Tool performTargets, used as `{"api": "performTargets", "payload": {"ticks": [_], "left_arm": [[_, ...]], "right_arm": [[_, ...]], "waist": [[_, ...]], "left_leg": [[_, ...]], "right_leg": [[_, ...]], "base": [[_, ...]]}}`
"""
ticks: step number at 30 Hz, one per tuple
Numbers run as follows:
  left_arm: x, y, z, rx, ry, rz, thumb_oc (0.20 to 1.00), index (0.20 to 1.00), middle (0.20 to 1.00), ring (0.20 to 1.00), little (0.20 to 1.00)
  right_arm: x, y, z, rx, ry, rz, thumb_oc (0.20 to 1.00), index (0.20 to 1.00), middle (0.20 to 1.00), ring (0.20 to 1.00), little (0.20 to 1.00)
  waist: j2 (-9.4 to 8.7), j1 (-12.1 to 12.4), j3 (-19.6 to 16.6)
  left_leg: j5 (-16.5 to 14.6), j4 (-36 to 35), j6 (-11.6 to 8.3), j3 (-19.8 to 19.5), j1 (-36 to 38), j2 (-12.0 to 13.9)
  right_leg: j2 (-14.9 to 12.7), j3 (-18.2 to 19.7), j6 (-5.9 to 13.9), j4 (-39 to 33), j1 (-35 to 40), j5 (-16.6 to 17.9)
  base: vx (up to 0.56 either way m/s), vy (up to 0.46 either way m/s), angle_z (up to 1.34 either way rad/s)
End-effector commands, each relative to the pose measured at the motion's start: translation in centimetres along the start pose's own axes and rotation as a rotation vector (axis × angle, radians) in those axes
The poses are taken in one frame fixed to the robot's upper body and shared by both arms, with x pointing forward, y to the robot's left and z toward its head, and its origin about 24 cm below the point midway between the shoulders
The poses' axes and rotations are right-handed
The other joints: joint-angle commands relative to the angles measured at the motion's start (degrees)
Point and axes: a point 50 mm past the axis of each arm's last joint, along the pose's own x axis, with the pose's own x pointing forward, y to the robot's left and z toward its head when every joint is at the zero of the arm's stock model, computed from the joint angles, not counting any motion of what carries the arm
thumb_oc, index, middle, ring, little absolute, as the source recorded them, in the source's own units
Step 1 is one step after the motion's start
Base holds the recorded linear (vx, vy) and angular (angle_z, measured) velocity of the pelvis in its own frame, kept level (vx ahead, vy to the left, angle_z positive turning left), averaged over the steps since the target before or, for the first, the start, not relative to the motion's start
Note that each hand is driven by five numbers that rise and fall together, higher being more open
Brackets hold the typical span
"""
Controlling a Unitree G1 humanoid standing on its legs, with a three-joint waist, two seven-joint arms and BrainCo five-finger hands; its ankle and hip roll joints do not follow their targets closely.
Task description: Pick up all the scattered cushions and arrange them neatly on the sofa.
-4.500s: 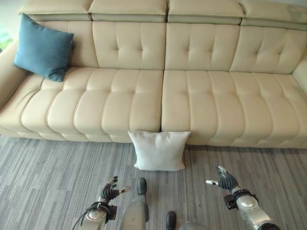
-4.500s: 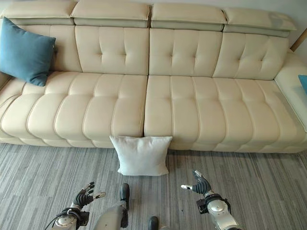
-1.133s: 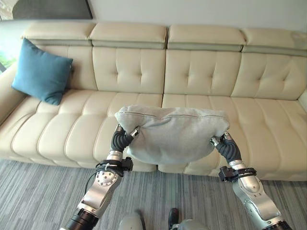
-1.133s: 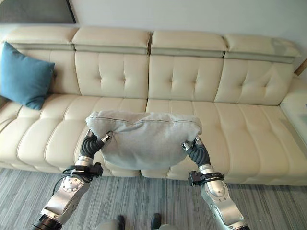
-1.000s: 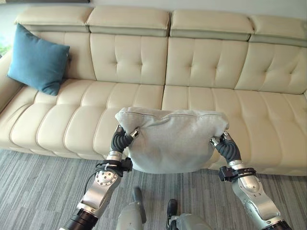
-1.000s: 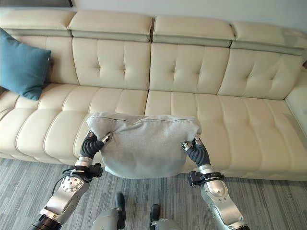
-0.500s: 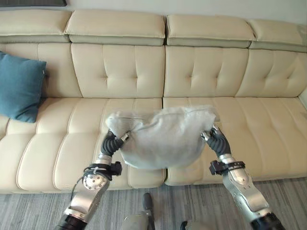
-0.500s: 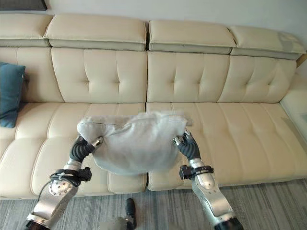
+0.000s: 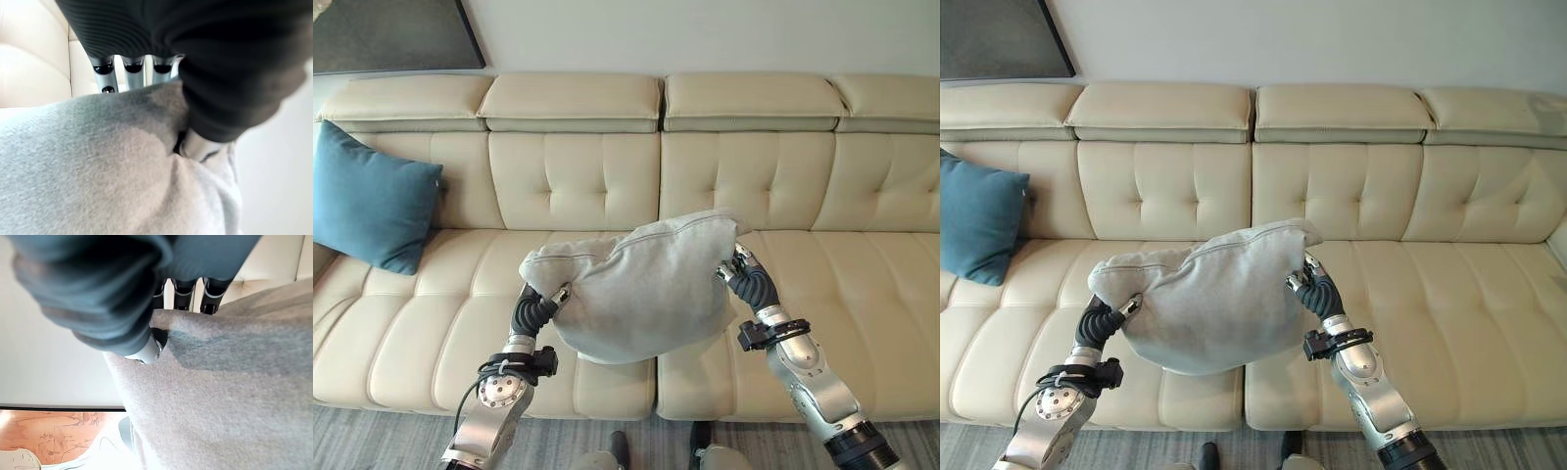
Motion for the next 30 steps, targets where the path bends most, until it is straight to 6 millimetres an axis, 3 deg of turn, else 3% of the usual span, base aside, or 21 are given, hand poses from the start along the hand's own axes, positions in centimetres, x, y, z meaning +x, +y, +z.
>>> {"api": "performTargets", "payload": {"ticks": [1, 7, 9, 15, 16, 17, 20, 21, 22, 26, 28, 29, 30], "left_arm": [[2.8, -3.8, 5.4, -0.019, -0.293, -0.154, 0.200, 0.200, 0.200, 0.200, 0.200], [5.2, -4.4, 6.7, 0.031, -0.344, -0.097, 0.200, 0.200, 0.200, 0.200, 0.200], [7.1, -5.1, 7.9, 0.040, -0.378, -0.068, 0.200, 0.200, 0.200, 0.200, 0.200], [12.4, -6.1, 12.9, 0.180, -0.503, 0.004, 0.200, 0.200, 0.200, 0.200, 0.200], [12.5, -6.2, 13.0, 0.180, -0.506, 0.004, 0.200, 0.200, 0.200, 0.200, 0.200], [14.8, -6.1, 16.3, 0.202, -0.558, 0.065, 0.200, 0.200, 0.200, 0.200, 0.200], [15.9, -5.9, 17.8, 0.230, -0.569, 0.090, 0.200, 0.200, 0.200, 0.200, 0.200], [16.9, -5.0, 19.9, 0.247, -0.584, 0.140, 1.000, 1.000, 1.000, 1.000, 1.000], [17.2, -4.6, 20.5, 0.259, -0.589, 0.158, 1.000, 1.000, 1.000, 1.000, 1.000], [17.5, -3.7, 21.8, 0.279, -0.609, 0.185, 1.000, 1.000, 1.000, 1.000, 1.000], [17.6, -0.4, 23.9, 0.249, -0.617, 0.251, 1.000, 1.000, 1.000, 1.000, 1.000], [17.7, 1.5, 23.9, 0.116, -0.575, 0.247, 1.000, 1.000, 1.000, 1.000, 1.000], [17.7, 1.5, 23.9, 0.115, -0.575, 0.247, 1.000, 1.000, 1.000, 1.000, 1.000]], "right_arm": [[2.8, 3.9, 5.9, 0.076, -0.316, 0.193, 0.200, 0.200, 0.200, 0.200, 0.200], [5.2, 4.2, 6.5, 0.026, -0.324, 0.172, 0.200, 0.200, 0.200, 0.200, 0.200], [7.1, 4.5, 7.4, -0.010, -0.340, 0.156, 0.200, 0.200, 0.200, 0.200, 0.200], [11.6, 4.3, 10.2, -0.057, -0.382, 0.077, 0.200, 0.200, 0.200, 0.200, 0.200], [11.7, 4.2, 10.3, -0.058, -0.385, 0.076, 0.200, 0.200, 0.200, 0.200, 0.200], [14.1, 3.5, 13.0, -0.106, -0.429, 0.000, 0.200, 0.200, 0.200, 0.200, 0.200], [15.1, 3.2, 14.3, -0.134, -0.447, -0.032, 0.200, 0.200, 0.200, 0.200, 0.200], [16.1, 2.8, 16.4, -0.175, -0.491, -0.100, 0.843, 0.843, 0.843, 0.843, 0.843], [16.3, 2.5, 17.0, -0.185, -0.502, -0.126, 1.000, 1.000, 1.000, 1.000, 1.000], [16.5, 2.3, 18.6, -0.201, -0.544, -0.153, 1.000, 1.000, 1.000, 1.000, 1.000], [16.8, 0.6, 20.8, -0.255, -0.574, -0.213, 1.000, 1.000, 1.000, 1.000, 1.000], [16.8, -1.1, 21.2, -0.252, -0.557, -0.257, 1.000, 1.000, 1.000, 1.000, 1.000], [16.8, -1.0, 21.2, -0.252, -0.557, -0.257, 1.000, 1.000, 1.000, 1.000, 1.000]], "waist": [[-0.65, -0.9, -3.9], [-0.42, -0.7, -3.4], [-0.29, -0.7, -2.3], [0.52, -1.0, 1.3], [0.51, -0.9, 1.3], [1.06, -1.0, 2.6], [1.24, -1.2, 3.3], [1.55, -1.3, 4.2], [1.66, -1.3, 4.4], [1.67, -1.4, 4.7], [1.20, -1.4, 4.7], [0.91, -1.4, 4.8], [0.92, -1.4, 4.8]], "left_leg": [[-5.3, 3.6, -2.32, -2.1, -1.0, 0.8], [-4.8, 2.5, -2.83, -2.4, -0.8, 1.2], [-4.2, 1.9, -2.90, -2.4, -2.3, 1.4], [-1.2, 1.5, -3.16, -3.3, -10.9, 1.4], [-1.2, 1.5, -3.15, -3.4, -11.1, 1.4], [0.5, 0.6, -3.51, -3.7, -15.1, 1.5], [1.4, -0.1, -3.72, -3.9, -16.6, 1.5], [2.4, -1.1, -3.96, -3.8, -18.9, 1.3], [2.8, -1.5, -4.01, -3.8, -19.6, 1.2], [3.3, -2.2, -4.04, -3.9, -20.9, 1.1], [3.4, -2.2, -4.12, -3.7, -22.5, 0.8], [3.2, -2.0, -4.18, -3.9, -22.2, 0.8], [3.2, -2.0, -4.18, -3.9, -22.2, 0.8]], "right_leg": [[-1.7, 0.0, 3.04, 5.5, 3.0, -10.0], [-1.1, -0.4, 2.59, 4.8, 3.0, -10.4], [-1.0, 0.0, 2.53, 5.3, 1.0, -10.4], [-0.8, 1.7, 2.75, 7.4, -8.8, -8.8], [-0.8, 1.7, 2.74, 7.5, -9.1, -8.8], [-1.4, 2.3, 3.23, 8.0, -13.1, -8.2], [-1.4, 2.4, 3.40, 7.8, -14.8, -7.7], [-1.4, 2.8, 3.81, 7.0, -17.0, -6.5], [-1.3, 2.9, 4.05, 6.3, -17.5, -6.1], [-1.3, 3.3, 4.43, 5.6, -19.0, -5.2], [-1.4, 3.9, 4.77, 4.7, -20.3, -4.5], [-1.4, 3.9, 4.81, 4.2, -19.6, -4.3], [-1.4, 3.9, 4.81, 4.2, -19.6, -4.3]], "base": [[0.14, -0.085, 0.19], [0.06, -0.035, 0.05], [-0.04, -0.009, 0.00], [-0.14, 0.016, 0.02], [-0.11, 0.059, 0.03], [-0.09, 0.051, 0.03], [-0.06, 0.040, 0.03], [-0.06, 0.061, 0.05], [-0.06, 0.061, 0.01], [-0.01, 0.020, 0.00], [-0.01, 0.069, 0.02], [0.00, 0.033, -0.01], [0.00, 0.000, 0.00]]}}
